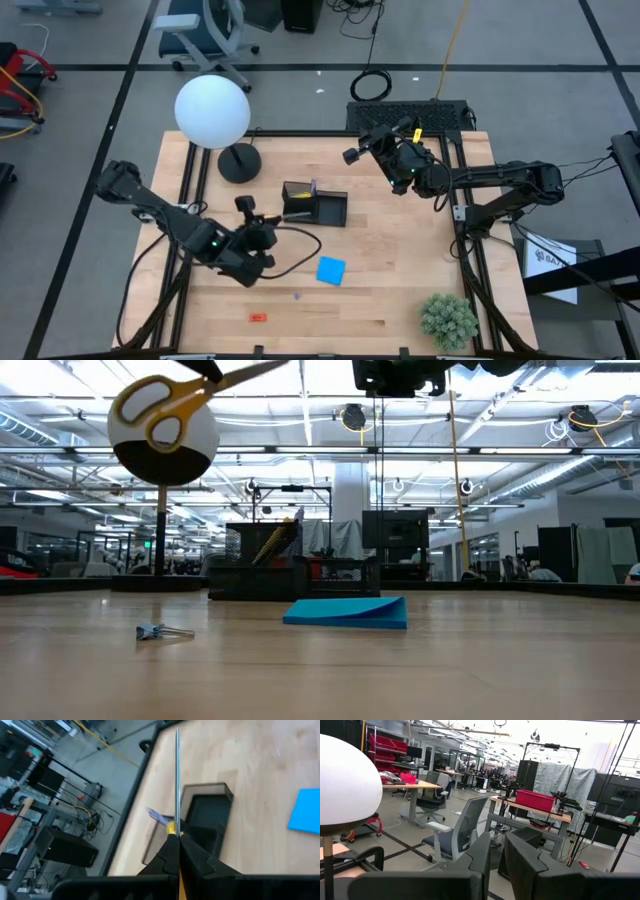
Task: Pick and place office supplies into organizer
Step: Put the yellow scissors into the black mesh desk organizer
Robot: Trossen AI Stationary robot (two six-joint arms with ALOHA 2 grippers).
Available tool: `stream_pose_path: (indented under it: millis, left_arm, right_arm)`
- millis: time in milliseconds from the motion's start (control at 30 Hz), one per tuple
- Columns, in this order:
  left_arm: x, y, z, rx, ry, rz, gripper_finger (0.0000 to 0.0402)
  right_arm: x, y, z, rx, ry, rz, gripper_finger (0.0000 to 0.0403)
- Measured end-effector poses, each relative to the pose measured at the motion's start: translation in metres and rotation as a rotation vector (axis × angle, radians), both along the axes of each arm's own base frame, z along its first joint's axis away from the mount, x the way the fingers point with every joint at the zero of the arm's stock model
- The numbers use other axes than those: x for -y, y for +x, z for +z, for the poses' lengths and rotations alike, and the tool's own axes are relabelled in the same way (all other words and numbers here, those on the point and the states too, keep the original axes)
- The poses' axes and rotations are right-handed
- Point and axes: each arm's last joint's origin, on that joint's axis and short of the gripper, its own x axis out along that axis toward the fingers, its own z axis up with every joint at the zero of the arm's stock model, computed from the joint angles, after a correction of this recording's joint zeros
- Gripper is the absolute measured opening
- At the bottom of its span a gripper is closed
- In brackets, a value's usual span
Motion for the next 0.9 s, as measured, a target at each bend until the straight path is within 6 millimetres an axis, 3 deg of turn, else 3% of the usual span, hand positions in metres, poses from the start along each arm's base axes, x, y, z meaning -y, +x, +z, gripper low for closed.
stream_pose_path:
  millis: [500, 700, 900]
  left_arm:
    - [-0.012, -0.017, 0.048, 0.209, -0.007, -0.072, 0.0]
    - [-0.018, -0.027, 0.069, 0.298, 0.011, -0.089, 0.0]
    - [-0.027, -0.041, 0.087, 0.378, 0.014, -0.08, 0.0]
  right_arm:
    - [-0.001, 0.0, 0.0, 0.003, 0.001, 0.007, 0.0048]
    - [-0.008, 0.002, -0.003, 0.079, 0.073, 0.047, 0.0048]
    - [-0.03, 0.011, -0.004, 0.011, 0.022, 0.395, 0.0048]
